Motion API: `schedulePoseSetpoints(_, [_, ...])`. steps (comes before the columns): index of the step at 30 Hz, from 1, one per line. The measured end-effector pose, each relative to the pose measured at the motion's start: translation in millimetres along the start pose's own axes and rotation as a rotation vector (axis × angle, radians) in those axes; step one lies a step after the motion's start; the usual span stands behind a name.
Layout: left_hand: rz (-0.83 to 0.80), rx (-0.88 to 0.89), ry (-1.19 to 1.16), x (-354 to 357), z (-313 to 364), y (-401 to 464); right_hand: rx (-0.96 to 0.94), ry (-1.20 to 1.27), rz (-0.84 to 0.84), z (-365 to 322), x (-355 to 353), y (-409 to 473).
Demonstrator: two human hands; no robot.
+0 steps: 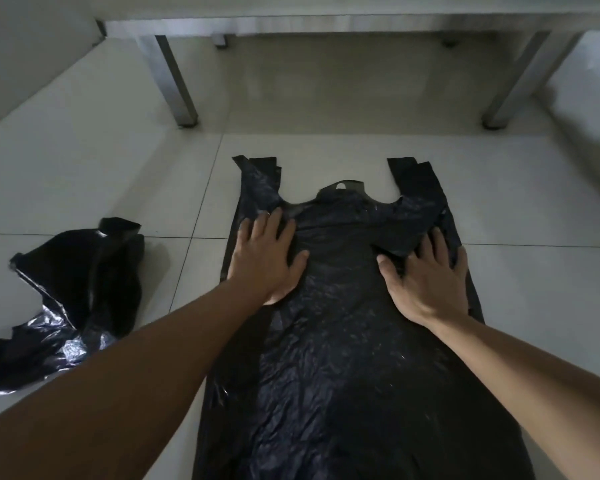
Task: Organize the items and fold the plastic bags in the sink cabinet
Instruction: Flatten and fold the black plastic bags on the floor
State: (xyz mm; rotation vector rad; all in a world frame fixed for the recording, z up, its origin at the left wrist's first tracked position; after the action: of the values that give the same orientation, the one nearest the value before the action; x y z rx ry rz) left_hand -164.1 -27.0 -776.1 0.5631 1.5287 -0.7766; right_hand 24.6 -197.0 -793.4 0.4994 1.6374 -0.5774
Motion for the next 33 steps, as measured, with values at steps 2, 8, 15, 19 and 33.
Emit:
schedulePoseSetpoints(2, [-0.006, -0.066, -0.126, -5.1, -11.2, 19.5, 0.002, -0.006, 0.025, -0.6, 0.4, -0.6])
schedulePoseSetpoints(8, [0.168, -0.588, -0.968, -34.3, -60.8, 66.2, 0.013, -0.007, 0.047, -1.0, -0.2, -0.9])
schedulePoseSetpoints(15, [-0.211, -0.238, -0.197, -71.0, -100.4, 121.4, 0.017, -0.015, 0.035, -1.6, -1.4, -0.5])
schedulePoseSetpoints(19, [-0.275, -0.102, -0.247, -111.6, -92.9, 132.6, 0.021, -0.016, 0.042, -1.7, -2.2, -1.0])
schedulePoseSetpoints(33, [0.549, -0.007, 0.027, -121.0, -89.8, 92.1, 0.017, -0.015, 0.014, -2.2, -2.7, 0.3])
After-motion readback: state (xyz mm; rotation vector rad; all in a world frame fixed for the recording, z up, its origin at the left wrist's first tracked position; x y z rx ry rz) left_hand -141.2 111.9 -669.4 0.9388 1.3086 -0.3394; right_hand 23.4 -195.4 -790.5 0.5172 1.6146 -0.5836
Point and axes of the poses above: each hand's wrist, its own y-axis towards the middle knuckle, its own x-axis out of the palm, z = x × y, the point moved 4 cm from there along y, towards the middle knuckle, and after that the axes turned 6 degrees about -z, right-handed, at the moved point
